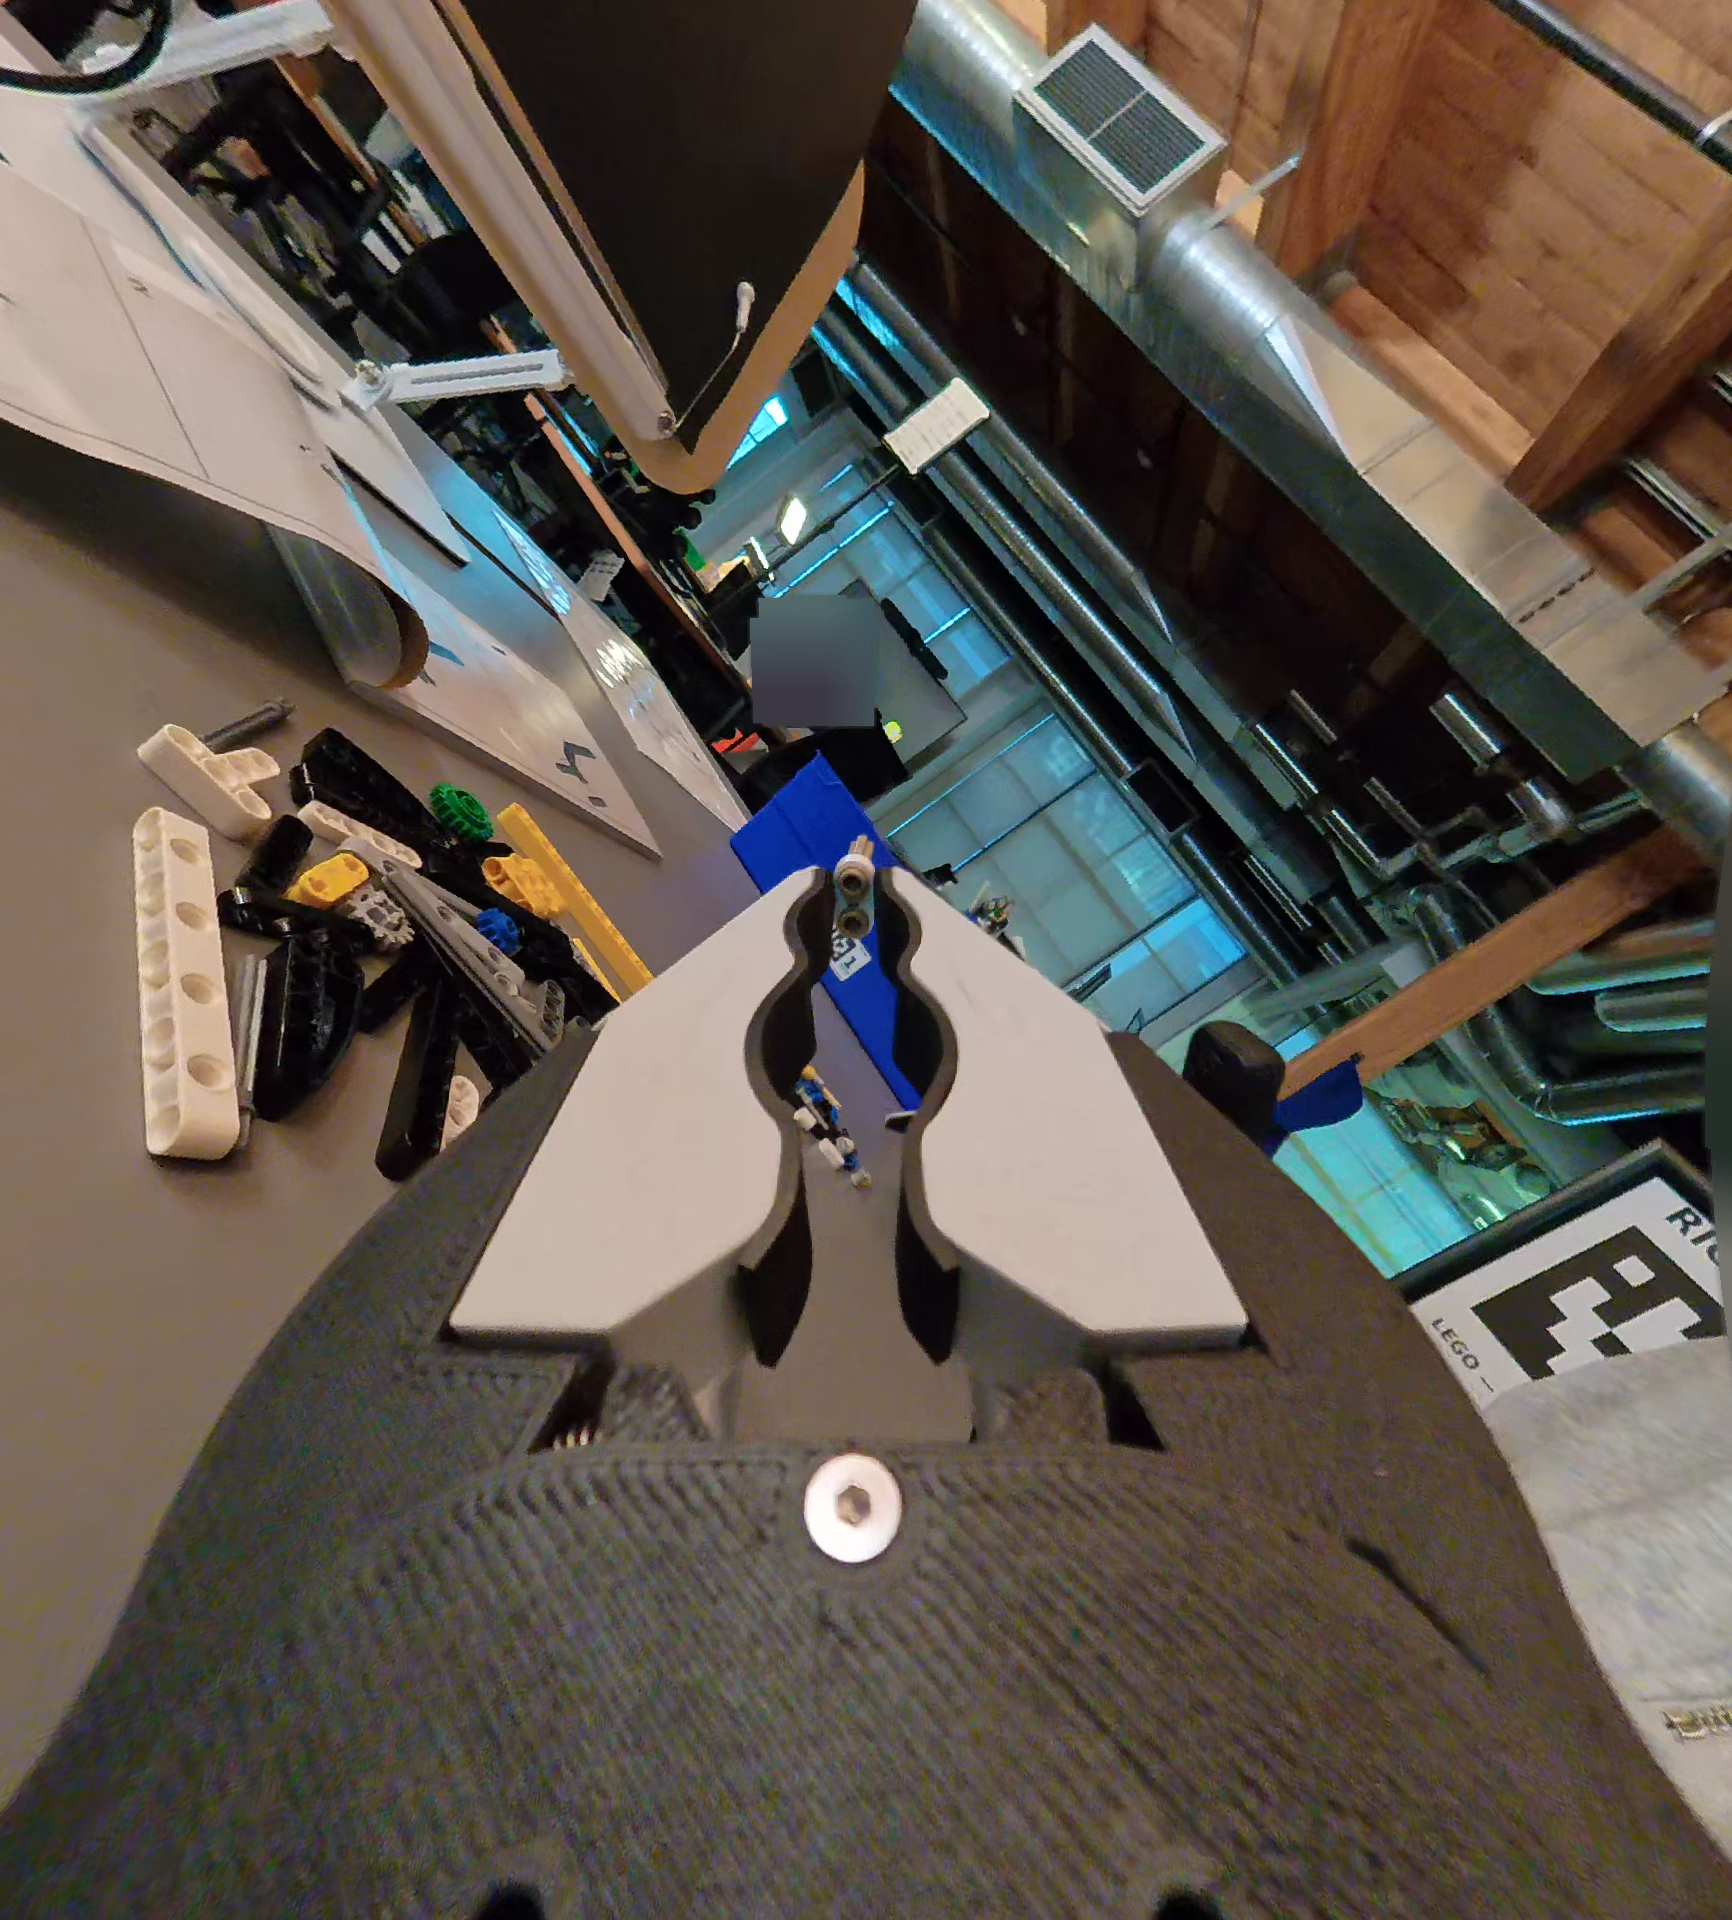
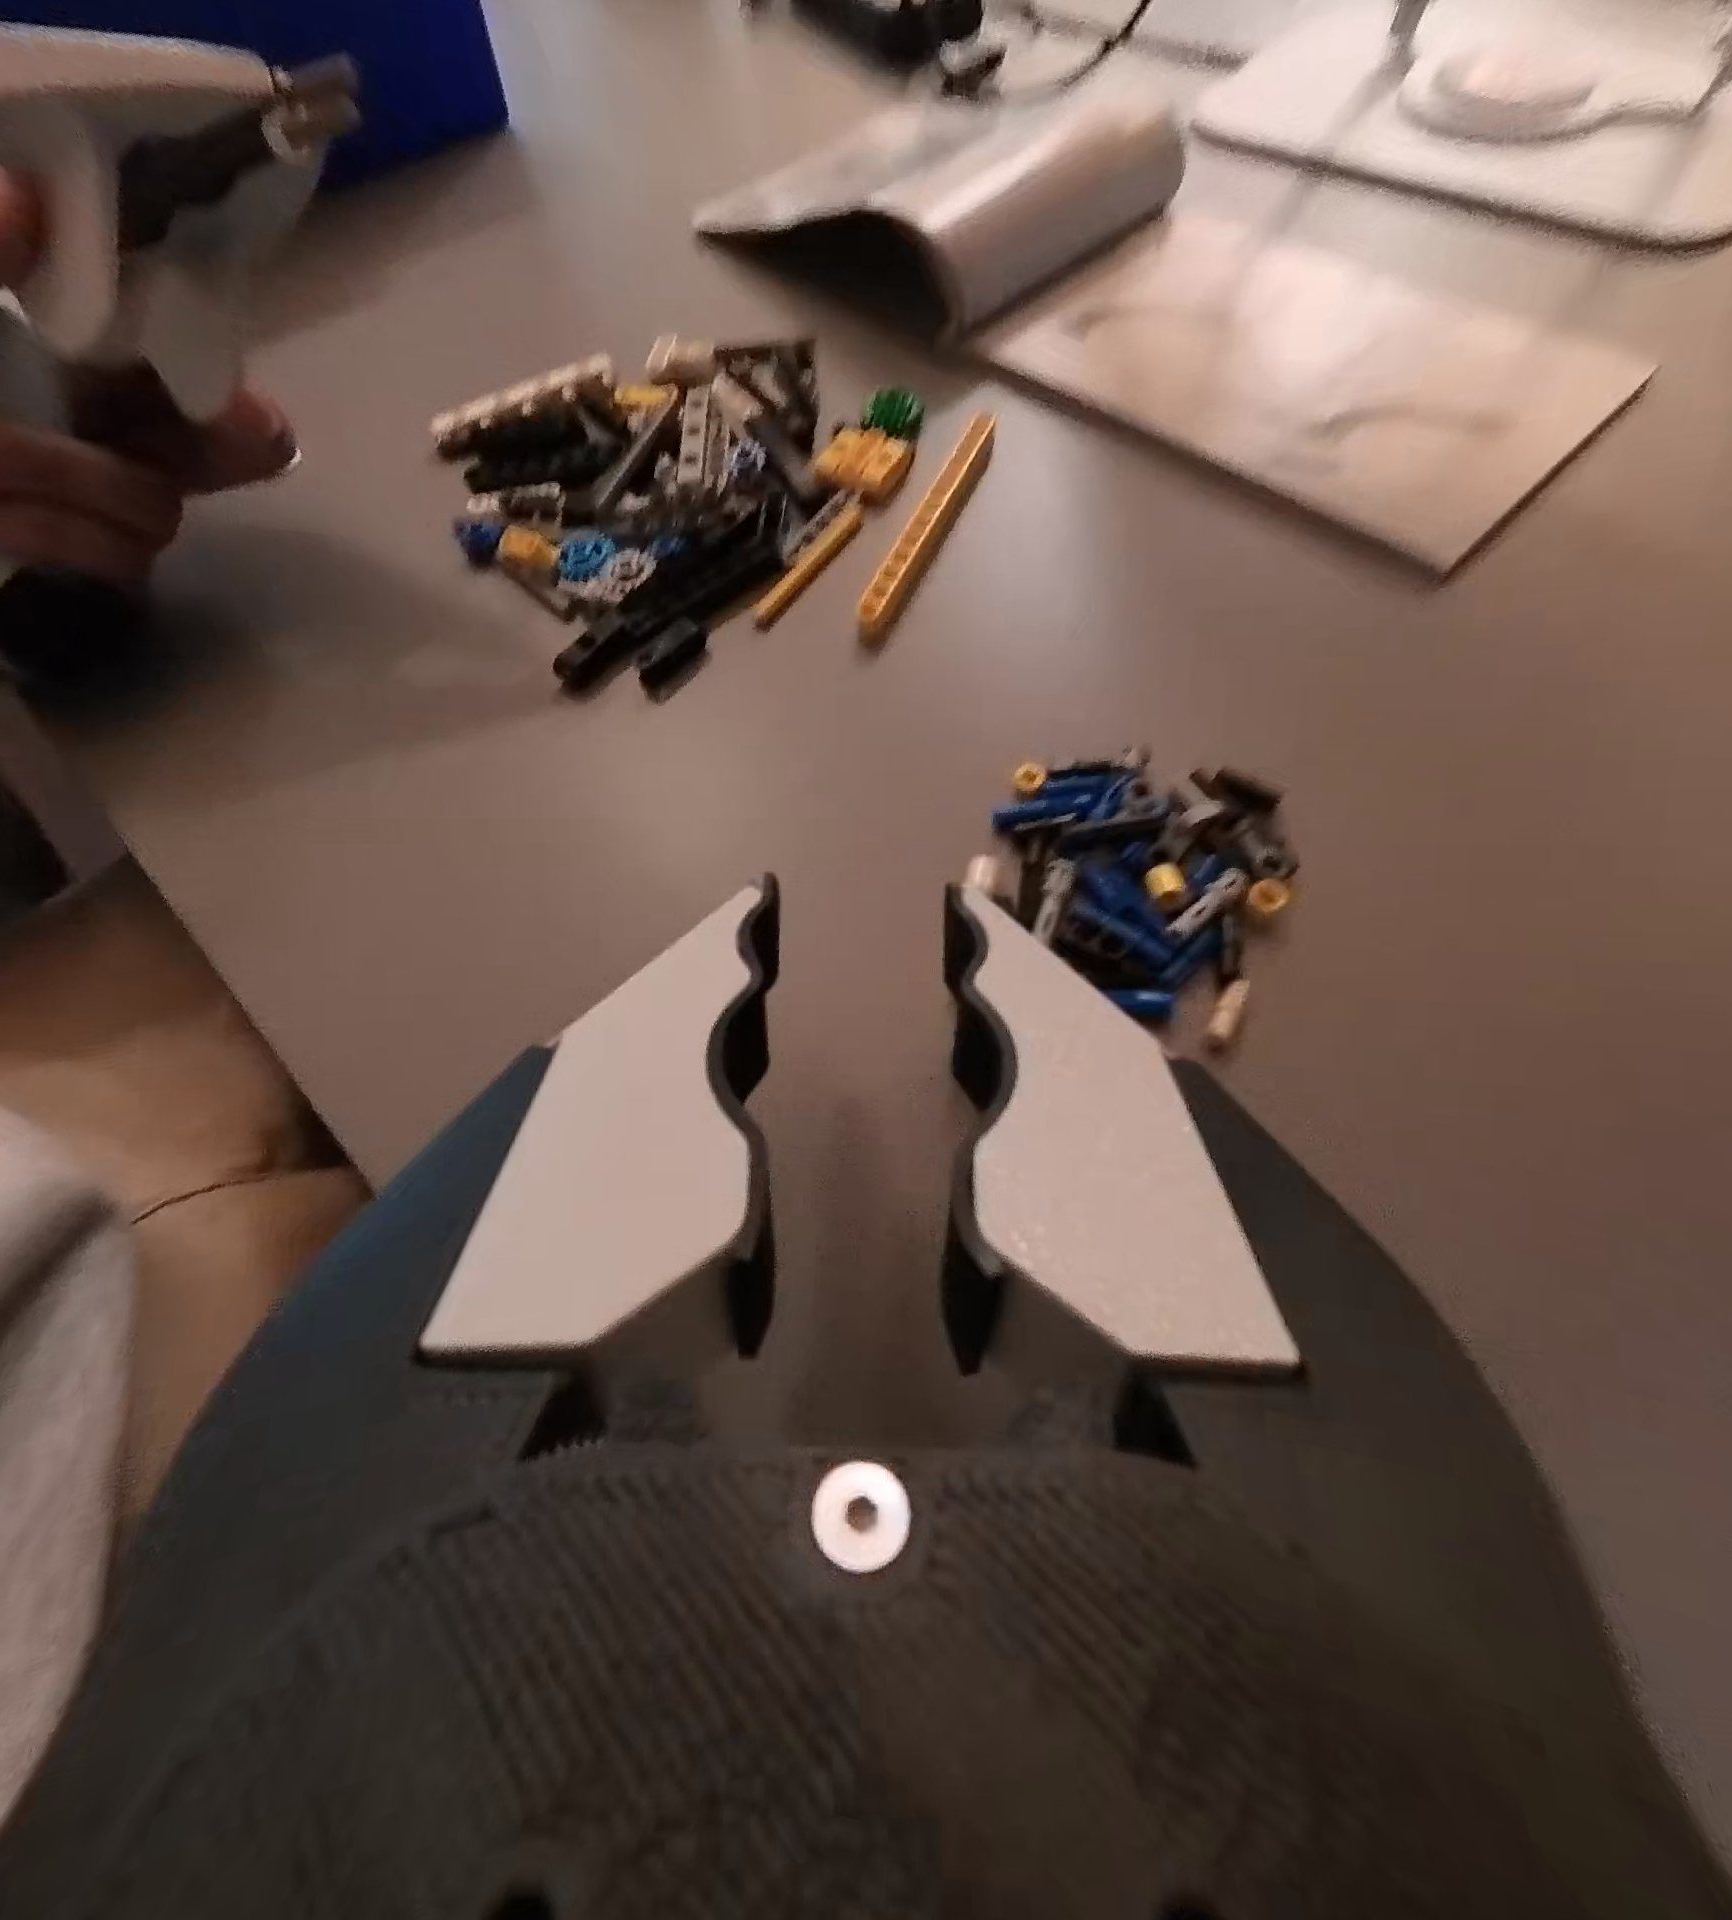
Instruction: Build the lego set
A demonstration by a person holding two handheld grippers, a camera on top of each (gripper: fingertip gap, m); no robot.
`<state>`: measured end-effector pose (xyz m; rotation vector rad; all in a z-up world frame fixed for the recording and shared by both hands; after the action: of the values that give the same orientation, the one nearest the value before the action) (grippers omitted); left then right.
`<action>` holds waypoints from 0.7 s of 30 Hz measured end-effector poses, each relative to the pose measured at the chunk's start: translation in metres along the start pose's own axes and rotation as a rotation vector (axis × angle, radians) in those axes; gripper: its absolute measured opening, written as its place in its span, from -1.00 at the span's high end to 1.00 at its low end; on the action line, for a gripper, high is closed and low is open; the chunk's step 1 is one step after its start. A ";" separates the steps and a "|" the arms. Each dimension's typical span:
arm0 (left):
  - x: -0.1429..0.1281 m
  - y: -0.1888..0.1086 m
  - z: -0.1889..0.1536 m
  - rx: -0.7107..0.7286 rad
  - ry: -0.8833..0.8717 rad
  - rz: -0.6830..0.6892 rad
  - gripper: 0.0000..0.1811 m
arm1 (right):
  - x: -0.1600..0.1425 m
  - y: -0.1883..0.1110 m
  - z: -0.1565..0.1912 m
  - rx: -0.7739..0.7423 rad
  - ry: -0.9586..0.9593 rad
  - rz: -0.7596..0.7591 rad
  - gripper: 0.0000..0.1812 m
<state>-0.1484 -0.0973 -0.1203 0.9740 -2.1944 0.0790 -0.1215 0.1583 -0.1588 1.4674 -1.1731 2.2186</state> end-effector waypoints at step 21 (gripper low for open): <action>-0.004 0.004 0.001 -0.002 -0.011 0.033 0.93 | -0.017 0.019 -0.019 -0.095 0.047 0.185 0.75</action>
<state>-0.1500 -0.0924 -0.1229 0.9393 -2.2208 0.0863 -0.1369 0.1634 -0.1859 1.3109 -1.4299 2.2658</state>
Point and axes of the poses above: each gripper's, where its closed fingertips meet, y out along the fingers, x out of its top, z = x × y across the jaws, the point moved 4 cm from there along -y, back along the fingers, and after that the axes turned 7 degrees about y, right-handed, at the moved point
